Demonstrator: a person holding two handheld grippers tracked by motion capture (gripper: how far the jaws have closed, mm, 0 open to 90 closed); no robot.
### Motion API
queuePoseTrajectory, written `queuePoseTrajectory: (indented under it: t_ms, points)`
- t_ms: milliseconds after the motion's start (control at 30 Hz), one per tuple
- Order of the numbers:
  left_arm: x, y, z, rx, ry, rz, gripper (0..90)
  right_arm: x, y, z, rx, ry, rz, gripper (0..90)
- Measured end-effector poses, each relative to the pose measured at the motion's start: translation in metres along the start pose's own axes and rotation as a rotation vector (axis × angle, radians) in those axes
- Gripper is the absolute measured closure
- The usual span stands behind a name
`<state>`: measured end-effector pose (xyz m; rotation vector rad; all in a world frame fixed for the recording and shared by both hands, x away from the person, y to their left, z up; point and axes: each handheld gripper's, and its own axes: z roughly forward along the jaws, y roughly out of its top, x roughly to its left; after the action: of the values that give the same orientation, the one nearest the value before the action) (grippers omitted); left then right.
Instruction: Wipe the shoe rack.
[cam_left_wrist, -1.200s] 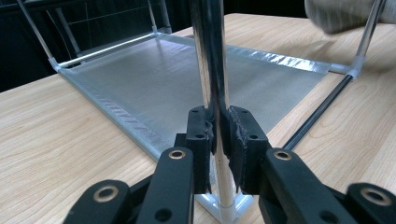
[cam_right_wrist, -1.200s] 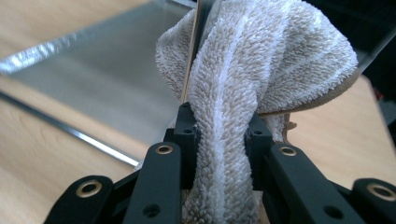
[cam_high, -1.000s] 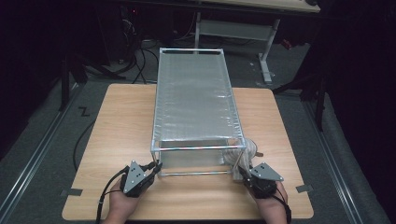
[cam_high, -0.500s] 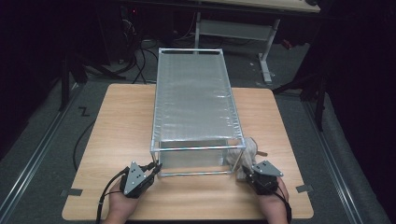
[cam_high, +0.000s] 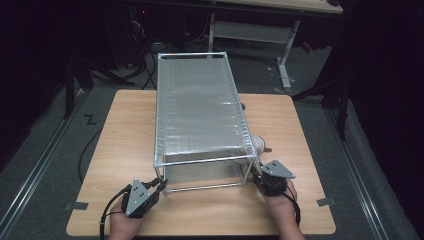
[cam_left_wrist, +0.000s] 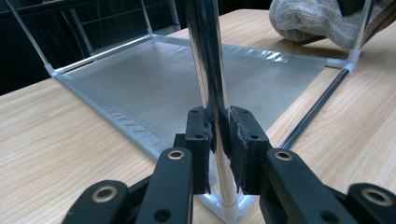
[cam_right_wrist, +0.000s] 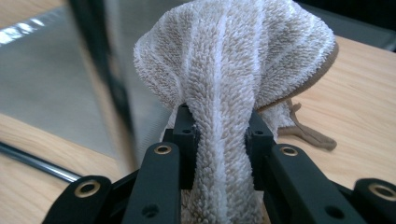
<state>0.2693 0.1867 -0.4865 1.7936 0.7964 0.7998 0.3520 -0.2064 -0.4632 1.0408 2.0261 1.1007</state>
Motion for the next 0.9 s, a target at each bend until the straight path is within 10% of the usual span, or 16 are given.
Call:
queuePoseTrajectory:
  t_ms: [900]
  points:
    - [0.008,0.005,0.013,0.017,0.010,-0.034,79.0,0.008,-0.011,-0.032,-0.011,0.037,-0.059,75.6]
